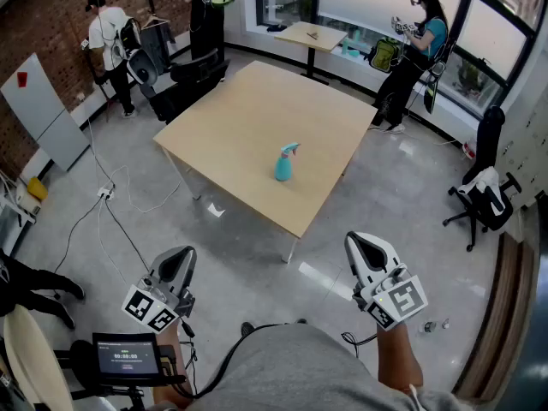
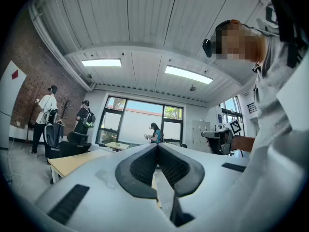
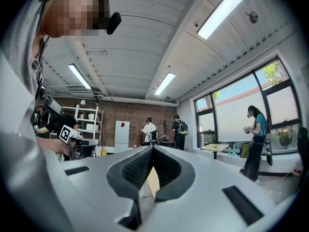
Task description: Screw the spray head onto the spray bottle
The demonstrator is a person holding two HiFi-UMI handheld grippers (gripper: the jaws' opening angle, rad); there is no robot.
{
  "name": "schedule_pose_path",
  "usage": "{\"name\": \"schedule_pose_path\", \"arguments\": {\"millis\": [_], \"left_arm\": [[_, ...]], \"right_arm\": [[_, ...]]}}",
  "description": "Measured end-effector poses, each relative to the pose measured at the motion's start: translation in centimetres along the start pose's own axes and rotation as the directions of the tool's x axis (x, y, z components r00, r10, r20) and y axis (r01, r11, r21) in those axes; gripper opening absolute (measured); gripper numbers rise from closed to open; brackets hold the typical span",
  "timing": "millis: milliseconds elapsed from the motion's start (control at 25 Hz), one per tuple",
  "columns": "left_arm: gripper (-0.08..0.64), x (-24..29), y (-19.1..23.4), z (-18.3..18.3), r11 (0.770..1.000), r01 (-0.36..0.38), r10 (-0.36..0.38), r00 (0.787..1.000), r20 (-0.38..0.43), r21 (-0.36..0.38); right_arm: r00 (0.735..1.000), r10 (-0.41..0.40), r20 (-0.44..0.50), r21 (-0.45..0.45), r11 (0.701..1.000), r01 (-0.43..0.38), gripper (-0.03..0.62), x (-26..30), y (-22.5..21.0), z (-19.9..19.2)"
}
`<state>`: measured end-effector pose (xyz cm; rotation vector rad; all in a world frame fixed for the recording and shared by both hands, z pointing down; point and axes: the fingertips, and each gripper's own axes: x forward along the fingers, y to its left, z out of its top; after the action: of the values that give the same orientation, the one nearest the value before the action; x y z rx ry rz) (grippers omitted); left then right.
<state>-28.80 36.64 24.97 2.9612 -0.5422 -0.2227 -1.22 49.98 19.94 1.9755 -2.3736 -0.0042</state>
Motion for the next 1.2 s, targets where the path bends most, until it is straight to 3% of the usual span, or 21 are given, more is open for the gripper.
{"name": "schedule_pose_path", "arguments": {"millis": [320, 880, 1200], "left_arm": [[0.005, 1.7, 0.4, -0.5, 0.997, 0.026, -0.025, 1.000, 0.017, -0.071], [0.005, 6.4, 0.8, -4.1, 0.980, 0.111, -0.116, 0.993, -0.020, -0.164], [0.005, 8.2, 1.2, -4.3, 0.971, 0.158, -0.164, 0.986, -0.019, -0.181]], "right_arm": [[1.000, -0.003, -0.017, 0.018, 1.000, 0.003, 0.005, 0.5, -0.1, -0.3], [0.998, 0.008, -0.065, 0.137, 0.991, 0.001, 0.005, 4.1, -1.5, -3.2], [0.997, 0.021, -0.070, 0.189, 0.982, -0.007, 0.005, 6.1, -1.4, -3.4]]}}
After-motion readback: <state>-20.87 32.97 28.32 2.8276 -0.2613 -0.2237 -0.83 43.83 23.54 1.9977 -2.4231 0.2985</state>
